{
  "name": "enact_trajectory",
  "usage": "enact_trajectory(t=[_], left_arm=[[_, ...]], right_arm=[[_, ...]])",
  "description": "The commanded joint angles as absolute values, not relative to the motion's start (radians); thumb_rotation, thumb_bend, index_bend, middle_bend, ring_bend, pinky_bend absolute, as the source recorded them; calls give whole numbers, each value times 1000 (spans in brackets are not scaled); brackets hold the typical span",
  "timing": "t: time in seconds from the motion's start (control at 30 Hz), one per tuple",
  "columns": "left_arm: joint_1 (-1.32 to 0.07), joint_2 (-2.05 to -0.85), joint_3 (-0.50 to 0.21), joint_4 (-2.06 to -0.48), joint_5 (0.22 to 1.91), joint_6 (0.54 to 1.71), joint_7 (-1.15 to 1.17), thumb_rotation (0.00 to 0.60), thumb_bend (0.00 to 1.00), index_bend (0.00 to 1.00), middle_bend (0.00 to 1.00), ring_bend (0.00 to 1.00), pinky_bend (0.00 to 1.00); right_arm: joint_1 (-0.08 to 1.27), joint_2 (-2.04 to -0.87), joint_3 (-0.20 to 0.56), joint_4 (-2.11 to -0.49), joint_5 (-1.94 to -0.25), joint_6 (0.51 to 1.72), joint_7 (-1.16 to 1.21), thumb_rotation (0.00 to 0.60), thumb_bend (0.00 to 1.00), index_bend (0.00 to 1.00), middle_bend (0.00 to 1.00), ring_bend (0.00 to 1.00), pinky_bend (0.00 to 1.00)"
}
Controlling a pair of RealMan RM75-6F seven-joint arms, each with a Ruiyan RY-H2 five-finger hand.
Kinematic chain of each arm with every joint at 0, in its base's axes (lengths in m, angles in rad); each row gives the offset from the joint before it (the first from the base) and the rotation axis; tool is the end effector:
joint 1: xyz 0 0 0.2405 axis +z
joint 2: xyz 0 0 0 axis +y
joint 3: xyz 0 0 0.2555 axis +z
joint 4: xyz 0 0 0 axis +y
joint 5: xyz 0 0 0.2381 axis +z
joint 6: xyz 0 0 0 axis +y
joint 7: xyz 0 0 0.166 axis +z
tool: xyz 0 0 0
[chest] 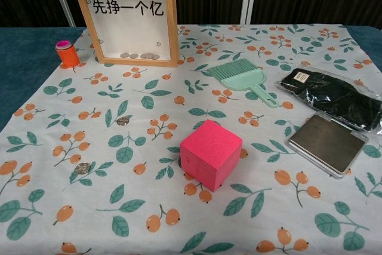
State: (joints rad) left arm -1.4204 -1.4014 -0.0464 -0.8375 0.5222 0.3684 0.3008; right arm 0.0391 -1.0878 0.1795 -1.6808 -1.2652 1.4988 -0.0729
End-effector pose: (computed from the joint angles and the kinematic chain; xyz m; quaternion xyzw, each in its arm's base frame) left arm -0.0475 0.5917 0.0824 -0.7455 -0.3260 -0.2669 0.5164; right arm -0.3407 -0.2142 0.1730 0.4897 -0.4038 0.3678 0.6796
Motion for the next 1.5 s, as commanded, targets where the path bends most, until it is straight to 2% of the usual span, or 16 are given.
enact_trajectory(t=[0.03, 0.5, 0.57, 0.7, 0.83, 0.87, 0.9, 1.0, 1.23, 1.37, 1.5], left_arm=[[-1422, -1400, -43, -840, 518, 371, 303, 600, 439, 500, 57, 0, 0], [-1427, -1397, -32, -848, 504, 370, 304, 600, 438, 451, 54, 0, 0], [-1427, -1392, -40, -861, 513, 387, 300, 600, 406, 448, 55, 0, 0], [-1400, -1360, -84, -943, 579, 511, 269, 600, 325, 434, 57, 0, 0], [-1288, -1317, -118, -1125, 782, 850, 189, 600, 281, 429, 51, 0, 0], [-1231, -1311, -116, -1189, 854, 967, 141, 600, 278, 425, 49, 0, 0], [-1194, -1308, -108, -1227, 898, 1029, 110, 600, 270, 419, 47, 0, 0], [-1083, -1306, -54, -1323, 1019, 1159, 35, 600, 242, 404, 47, 0, 0], [-906, -1408, 84, -1341, 1238, 1304, -68, 600, 241, 402, 51, 0, 0], [-844, -1496, 137, -1265, 1320, 1318, -105, 600, 242, 390, 51, 0, 0], [-812, -1579, 154, -1164, 1353, 1286, -107, 600, 224, 360, 50, 0, 0]], right_arm=[[39, -1087, 179, -1681, -1267, 1499, -73, 600, 395, 81, 54, 0, 0], [40, -1083, 177, -1686, -1266, 1492, -68, 600, 394, 81, 54, 0, 0], [39, -1083, 177, -1685, -1268, 1493, -67, 600, 394, 81, 54, 0, 0], [39, -1083, 177, -1684, -1269, 1494, -64, 600, 394, 81, 54, 0, 0], [39, -1087, 180, -1683, -1266, 1495, -58, 600, 394, 81, 54, 0, 0], [39, -1088, 179, -1682, -1266, 1494, -57, 600, 394, 81, 54, 0, 0], [40, -1089, 178, -1682, -1268, 1493, -58, 600, 394, 81, 54, 0, 0], [40, -1091, 177, -1680, -1272, 1496, -59, 600, 395, 81, 54, 0, 0], [37, -1095, 180, -1675, -1275, 1508, -61, 600, 395, 81, 54, 0, 0], [36, -1100, 179, -1678, -1272, 1509, -66, 600, 394, 81, 54, 0, 0], [35, -1100, 179, -1679, -1271, 1510, -71, 600, 395, 81, 54, 0, 0]])
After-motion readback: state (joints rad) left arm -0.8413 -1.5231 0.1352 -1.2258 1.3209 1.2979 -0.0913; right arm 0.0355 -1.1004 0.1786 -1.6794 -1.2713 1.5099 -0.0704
